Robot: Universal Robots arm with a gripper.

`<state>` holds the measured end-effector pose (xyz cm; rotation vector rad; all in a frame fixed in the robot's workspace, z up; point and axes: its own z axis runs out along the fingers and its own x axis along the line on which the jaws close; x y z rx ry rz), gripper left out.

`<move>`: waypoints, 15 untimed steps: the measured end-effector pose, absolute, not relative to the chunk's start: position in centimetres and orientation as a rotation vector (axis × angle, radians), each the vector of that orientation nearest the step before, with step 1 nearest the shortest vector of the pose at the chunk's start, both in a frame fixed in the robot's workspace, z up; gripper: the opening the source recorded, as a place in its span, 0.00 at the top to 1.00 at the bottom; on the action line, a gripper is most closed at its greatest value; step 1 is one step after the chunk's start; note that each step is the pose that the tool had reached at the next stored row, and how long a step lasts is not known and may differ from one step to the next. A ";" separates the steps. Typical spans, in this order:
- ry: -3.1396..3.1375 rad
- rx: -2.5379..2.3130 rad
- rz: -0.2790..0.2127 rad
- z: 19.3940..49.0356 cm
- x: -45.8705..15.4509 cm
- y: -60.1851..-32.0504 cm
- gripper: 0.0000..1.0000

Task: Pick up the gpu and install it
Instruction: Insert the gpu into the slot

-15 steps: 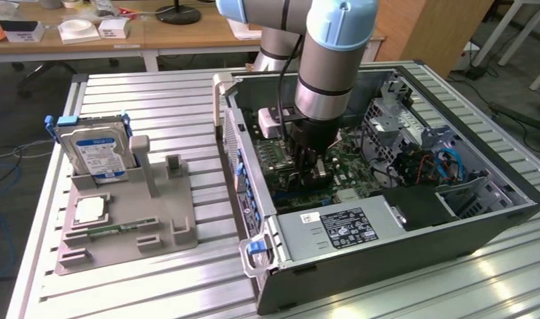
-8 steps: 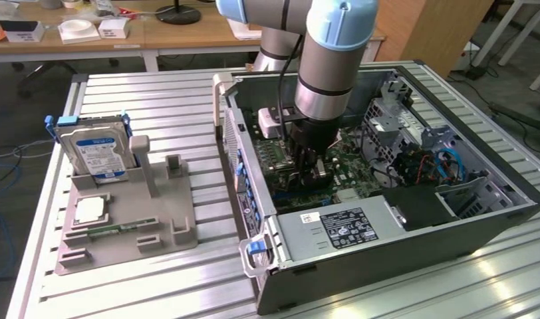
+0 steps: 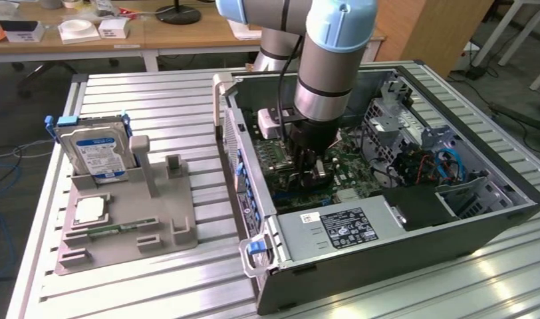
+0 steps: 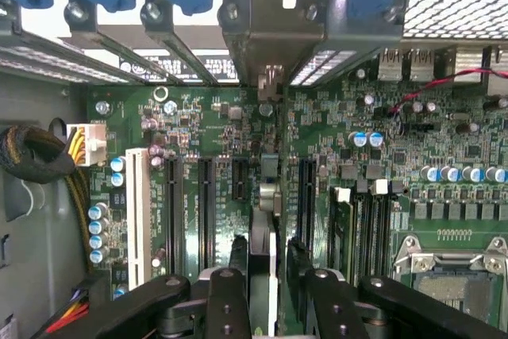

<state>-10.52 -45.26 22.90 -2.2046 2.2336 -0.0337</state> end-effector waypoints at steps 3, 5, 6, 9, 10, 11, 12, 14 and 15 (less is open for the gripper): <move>2.233 -2.205 -0.034 23.1 -10.5 -45.3 0.66; 2.233 -2.205 -0.035 23.5 -10.5 -45.3 0.66; 2.233 -2.205 -0.035 23.7 -10.5 -45.3 0.66; 2.232 -2.204 -0.036 24.2 -10.5 -45.3 0.66; 2.232 -2.204 -0.036 24.4 -10.5 -45.3 0.66; 2.232 -2.204 -0.037 24.6 -10.5 -45.3 0.66; 2.232 -2.204 -0.037 24.8 -10.5 -45.3 0.66; 2.232 -2.203 -0.038 25.1 -10.5 -45.3 0.66; 2.231 -2.203 -0.039 25.3 -10.5 -45.3 0.66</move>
